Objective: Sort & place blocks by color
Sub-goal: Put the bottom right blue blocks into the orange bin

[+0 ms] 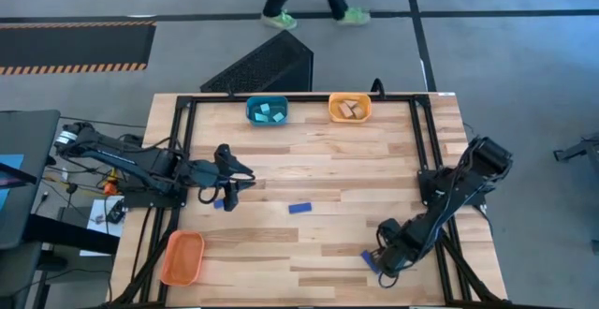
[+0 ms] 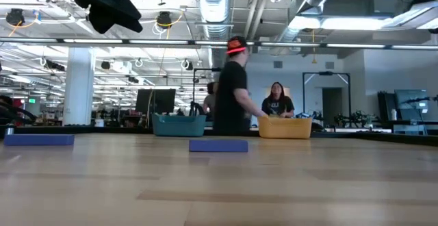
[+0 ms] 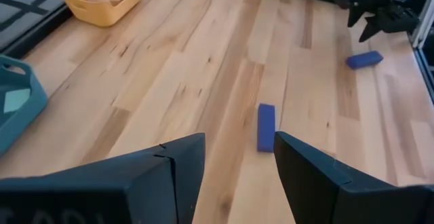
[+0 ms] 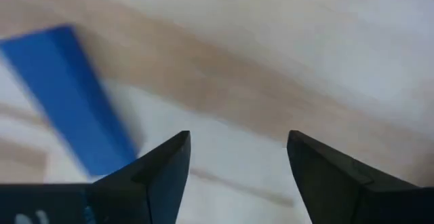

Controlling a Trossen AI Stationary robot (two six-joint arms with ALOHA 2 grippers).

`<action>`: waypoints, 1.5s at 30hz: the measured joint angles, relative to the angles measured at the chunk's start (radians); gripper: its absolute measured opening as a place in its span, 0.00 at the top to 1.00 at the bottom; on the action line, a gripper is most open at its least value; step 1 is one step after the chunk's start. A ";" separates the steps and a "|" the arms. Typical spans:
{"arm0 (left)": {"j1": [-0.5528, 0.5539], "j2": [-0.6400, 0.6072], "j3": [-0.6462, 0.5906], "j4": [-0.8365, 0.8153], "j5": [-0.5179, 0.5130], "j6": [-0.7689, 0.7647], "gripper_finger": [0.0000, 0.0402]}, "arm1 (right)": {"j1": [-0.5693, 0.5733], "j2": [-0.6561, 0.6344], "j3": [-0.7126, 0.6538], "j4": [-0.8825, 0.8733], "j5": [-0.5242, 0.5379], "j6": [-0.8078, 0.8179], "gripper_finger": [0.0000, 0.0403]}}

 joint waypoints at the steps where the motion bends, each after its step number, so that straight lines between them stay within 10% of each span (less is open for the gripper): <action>1: 0.000 0.001 0.000 0.002 0.000 0.005 0.59 | -0.004 -0.001 0.007 0.000 -0.004 -0.011 0.33; 8: 0.003 0.002 0.000 0.007 0.004 -0.018 0.59 | 0.013 0.004 0.033 0.224 0.026 0.046 0.33; 23: 0.018 0.002 0.000 -0.067 -0.006 0.019 0.59 | -0.038 0.215 0.153 0.070 0.009 -0.086 0.36; 35: 0.053 -0.056 0.000 -0.107 0.000 0.014 0.59 | -0.160 0.201 0.207 -0.051 0.075 -0.390 0.95; 45: 0.054 -0.242 0.000 -0.092 -0.093 -0.028 0.59 | -0.299 -0.005 0.209 -0.065 0.342 -0.504 0.98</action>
